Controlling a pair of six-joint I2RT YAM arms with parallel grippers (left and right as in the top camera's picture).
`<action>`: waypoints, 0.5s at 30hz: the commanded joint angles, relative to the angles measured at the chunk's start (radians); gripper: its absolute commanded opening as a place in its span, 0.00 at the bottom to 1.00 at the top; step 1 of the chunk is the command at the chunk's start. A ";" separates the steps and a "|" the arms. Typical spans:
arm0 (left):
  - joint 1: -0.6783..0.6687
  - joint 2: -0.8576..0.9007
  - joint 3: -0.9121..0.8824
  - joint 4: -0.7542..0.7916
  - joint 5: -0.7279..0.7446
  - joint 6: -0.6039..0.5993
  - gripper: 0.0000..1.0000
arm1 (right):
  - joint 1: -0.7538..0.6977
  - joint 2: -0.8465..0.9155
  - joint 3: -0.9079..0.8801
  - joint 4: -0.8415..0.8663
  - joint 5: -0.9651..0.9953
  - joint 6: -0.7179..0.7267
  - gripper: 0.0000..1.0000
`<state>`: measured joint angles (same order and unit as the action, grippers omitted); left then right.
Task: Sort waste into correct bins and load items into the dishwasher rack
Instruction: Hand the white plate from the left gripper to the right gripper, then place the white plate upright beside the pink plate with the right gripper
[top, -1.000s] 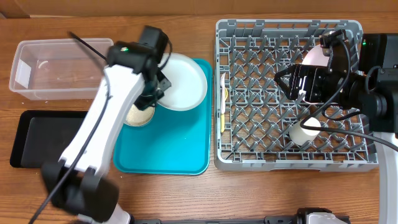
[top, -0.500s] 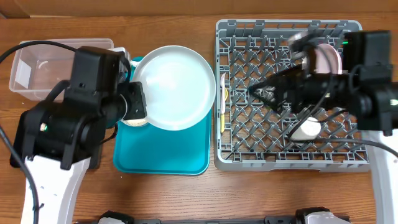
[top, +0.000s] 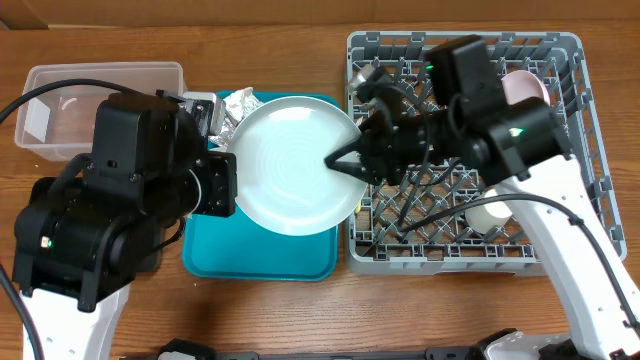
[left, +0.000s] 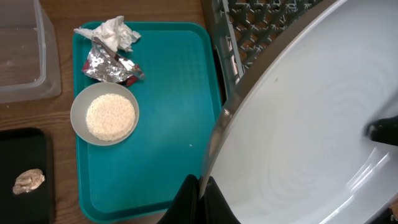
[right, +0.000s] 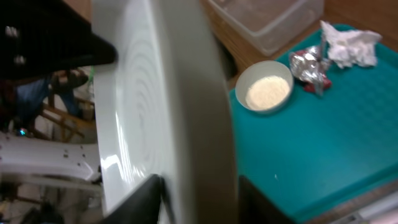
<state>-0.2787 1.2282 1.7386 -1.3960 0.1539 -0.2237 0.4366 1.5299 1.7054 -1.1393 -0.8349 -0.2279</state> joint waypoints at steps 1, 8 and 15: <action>0.003 -0.015 0.019 -0.004 0.030 0.030 0.04 | 0.019 -0.011 0.003 0.026 0.016 0.019 0.23; 0.003 -0.020 0.022 -0.013 -0.012 0.029 0.88 | 0.019 -0.080 0.005 0.026 0.522 0.287 0.18; 0.003 -0.021 0.046 -0.021 -0.031 0.029 0.92 | -0.044 -0.144 0.005 -0.108 1.027 0.492 0.16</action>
<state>-0.2768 1.2247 1.7489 -1.4147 0.1383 -0.2058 0.4427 1.4269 1.7050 -1.1976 -0.1379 0.1295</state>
